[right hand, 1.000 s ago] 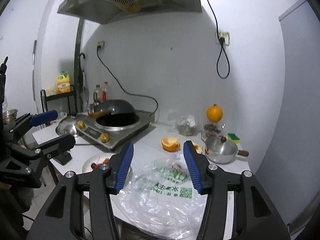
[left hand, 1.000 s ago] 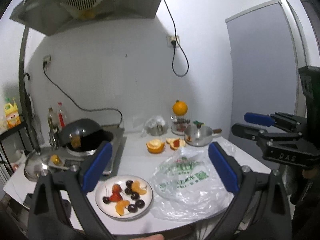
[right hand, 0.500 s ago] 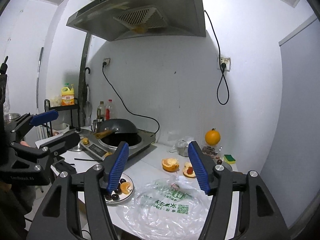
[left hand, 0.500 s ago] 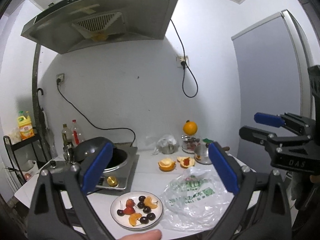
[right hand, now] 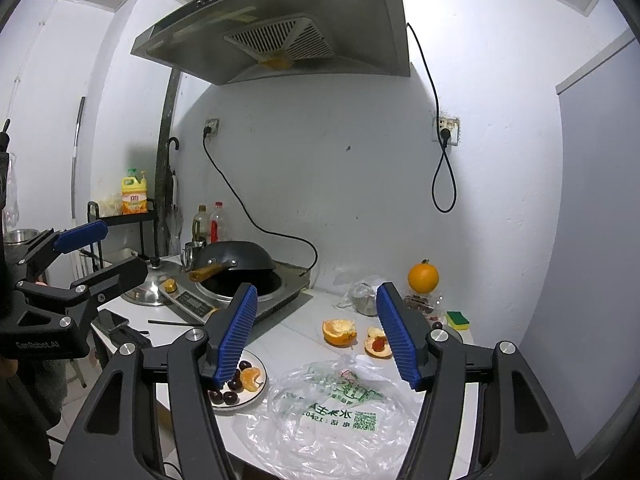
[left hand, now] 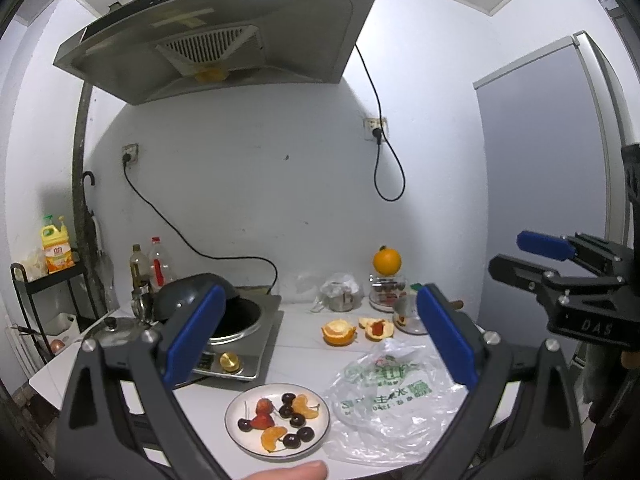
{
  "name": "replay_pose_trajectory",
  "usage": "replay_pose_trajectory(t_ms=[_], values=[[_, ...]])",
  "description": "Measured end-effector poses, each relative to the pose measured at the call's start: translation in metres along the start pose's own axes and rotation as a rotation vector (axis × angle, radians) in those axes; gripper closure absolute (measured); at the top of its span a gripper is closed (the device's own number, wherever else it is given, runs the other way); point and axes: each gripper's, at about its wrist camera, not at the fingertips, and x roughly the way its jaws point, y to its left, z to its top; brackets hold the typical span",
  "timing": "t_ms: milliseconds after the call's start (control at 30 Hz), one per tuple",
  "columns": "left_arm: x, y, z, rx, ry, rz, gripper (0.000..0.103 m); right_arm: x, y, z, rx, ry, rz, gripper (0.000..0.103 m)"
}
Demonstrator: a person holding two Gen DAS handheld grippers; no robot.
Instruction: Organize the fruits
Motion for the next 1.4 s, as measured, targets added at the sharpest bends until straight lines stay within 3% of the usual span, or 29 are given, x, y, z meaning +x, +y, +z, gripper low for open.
replay_pose_trajectory(t_ms=[1400], values=[[0.010, -0.013, -0.006, -0.003, 0.025, -0.019, 0.005, 0.010, 0.000, -0.006, 0.005, 0.030, -0.009, 0.038]])
